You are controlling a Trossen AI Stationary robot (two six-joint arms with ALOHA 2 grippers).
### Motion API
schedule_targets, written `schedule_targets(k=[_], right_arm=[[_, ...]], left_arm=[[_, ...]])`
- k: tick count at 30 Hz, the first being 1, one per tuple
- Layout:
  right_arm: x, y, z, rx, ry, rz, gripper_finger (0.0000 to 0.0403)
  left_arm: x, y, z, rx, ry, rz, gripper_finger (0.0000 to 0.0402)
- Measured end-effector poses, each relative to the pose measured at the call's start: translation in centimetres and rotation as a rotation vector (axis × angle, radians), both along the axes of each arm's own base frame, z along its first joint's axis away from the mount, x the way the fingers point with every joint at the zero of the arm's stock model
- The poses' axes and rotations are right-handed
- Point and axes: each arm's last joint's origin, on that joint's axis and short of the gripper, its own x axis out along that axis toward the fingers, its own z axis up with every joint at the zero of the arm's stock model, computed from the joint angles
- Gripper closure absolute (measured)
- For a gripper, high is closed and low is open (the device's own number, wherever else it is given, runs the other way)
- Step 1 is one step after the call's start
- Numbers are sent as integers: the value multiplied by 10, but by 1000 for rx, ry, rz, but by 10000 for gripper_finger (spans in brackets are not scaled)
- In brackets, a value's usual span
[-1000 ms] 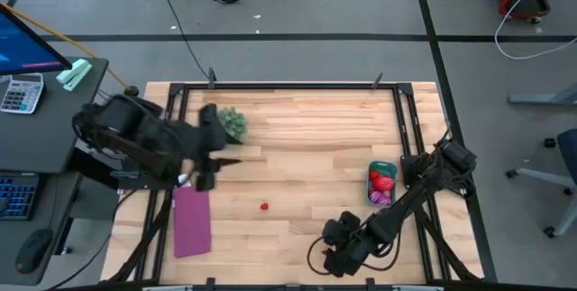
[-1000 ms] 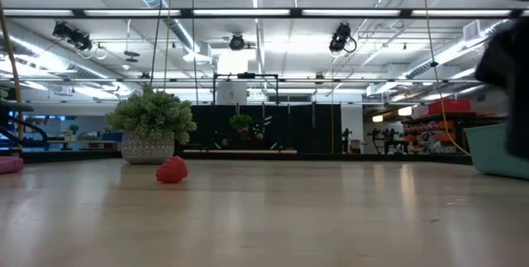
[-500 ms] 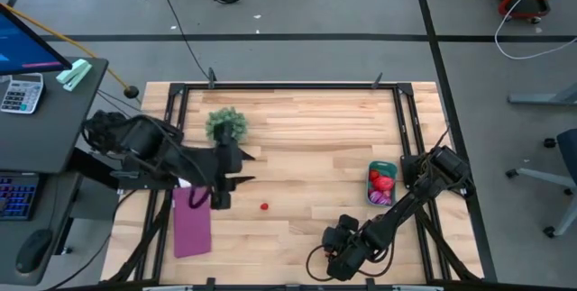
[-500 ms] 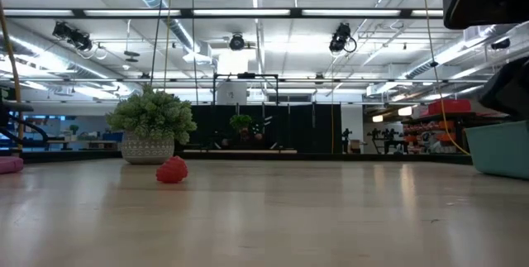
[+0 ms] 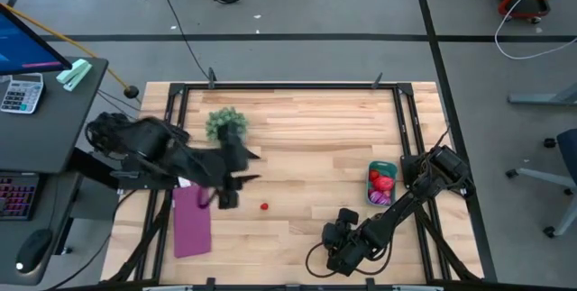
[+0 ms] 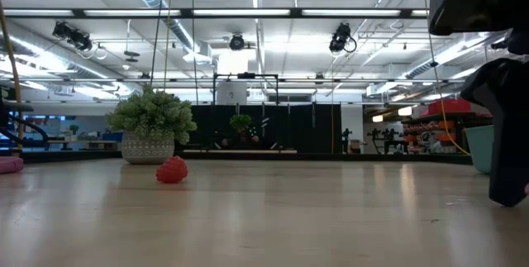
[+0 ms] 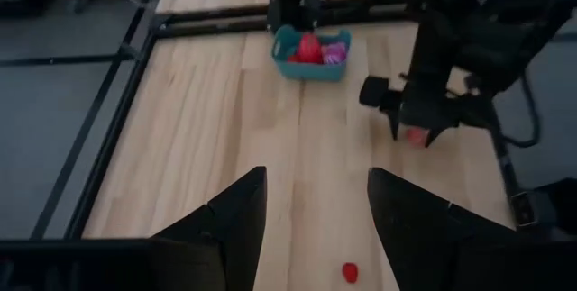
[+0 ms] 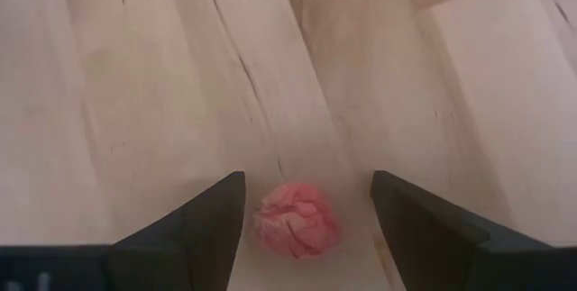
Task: Pick and placing Produce into tupperware
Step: Put the pink peach into the green bin
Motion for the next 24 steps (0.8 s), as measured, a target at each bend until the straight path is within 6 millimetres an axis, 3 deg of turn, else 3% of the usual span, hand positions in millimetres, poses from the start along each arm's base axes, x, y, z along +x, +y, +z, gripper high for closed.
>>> schedule_targets(k=[5,10,14,18,24], right_arm=[[0,0,0,19,-1,-38,159],[0,0,0,17,-3,-44,176],[0,-1,0,17,-3,-43,180],[0,0,0,21,-4,-50,174],[0,0,0,29,-7,-63,165]], left_arm=[[-47,23,29,-54,-103,22,202],[-87,43,38,-97,-101,73,202],[-95,47,34,-72,-57,108,202],[-88,42,17,16,3,70,202],[-122,64,-3,-31,-74,133,203]])
